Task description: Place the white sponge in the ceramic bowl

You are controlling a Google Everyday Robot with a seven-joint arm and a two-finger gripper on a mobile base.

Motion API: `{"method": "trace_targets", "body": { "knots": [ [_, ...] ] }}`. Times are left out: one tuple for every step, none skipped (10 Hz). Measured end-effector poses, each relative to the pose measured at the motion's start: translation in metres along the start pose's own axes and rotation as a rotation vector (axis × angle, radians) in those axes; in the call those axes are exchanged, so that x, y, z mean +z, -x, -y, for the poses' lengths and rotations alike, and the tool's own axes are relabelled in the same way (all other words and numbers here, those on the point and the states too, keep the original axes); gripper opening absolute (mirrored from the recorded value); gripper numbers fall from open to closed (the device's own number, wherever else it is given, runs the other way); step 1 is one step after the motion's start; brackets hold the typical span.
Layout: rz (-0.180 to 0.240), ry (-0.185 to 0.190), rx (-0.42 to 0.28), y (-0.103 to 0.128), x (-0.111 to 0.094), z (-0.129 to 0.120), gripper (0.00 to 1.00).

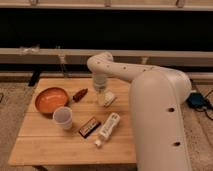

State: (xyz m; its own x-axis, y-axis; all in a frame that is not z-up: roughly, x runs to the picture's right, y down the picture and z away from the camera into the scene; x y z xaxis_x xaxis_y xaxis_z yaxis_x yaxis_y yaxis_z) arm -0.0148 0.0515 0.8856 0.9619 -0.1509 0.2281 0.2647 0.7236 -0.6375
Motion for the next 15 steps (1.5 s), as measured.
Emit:
{"method": "trace_targets", "body": {
  "knots": [
    [-0.014, 0.014, 0.031, -0.021, 0.016, 0.005, 0.70],
    [-0.019, 0.023, 0.051, -0.031, 0.025, 0.007, 0.70],
    [-0.027, 0.031, 0.079, -0.044, 0.034, 0.006, 0.70],
    [-0.032, 0.039, 0.099, -0.049, 0.042, 0.006, 0.70],
    [-0.036, 0.043, 0.104, -0.048, 0.045, 0.007, 0.70],
    [-0.038, 0.046, 0.110, -0.049, 0.046, 0.007, 0.70],
    [-0.038, 0.049, 0.117, -0.049, 0.047, 0.005, 0.70],
    [-0.040, 0.046, 0.123, -0.048, 0.047, 0.004, 0.70],
    [-0.042, 0.041, 0.127, -0.047, 0.048, 0.004, 0.70],
    [-0.044, 0.035, 0.133, -0.045, 0.048, 0.004, 0.70],
    [-0.047, 0.029, 0.138, -0.044, 0.048, 0.004, 0.67],
    [-0.051, 0.019, 0.144, -0.040, 0.047, 0.005, 0.57],
    [-0.053, 0.007, 0.150, -0.035, 0.047, 0.006, 0.48],
    [-0.056, -0.010, 0.161, -0.029, 0.045, 0.007, 0.36],
    [-0.054, -0.025, 0.171, -0.025, 0.041, 0.008, 0.27]
  ]
}}
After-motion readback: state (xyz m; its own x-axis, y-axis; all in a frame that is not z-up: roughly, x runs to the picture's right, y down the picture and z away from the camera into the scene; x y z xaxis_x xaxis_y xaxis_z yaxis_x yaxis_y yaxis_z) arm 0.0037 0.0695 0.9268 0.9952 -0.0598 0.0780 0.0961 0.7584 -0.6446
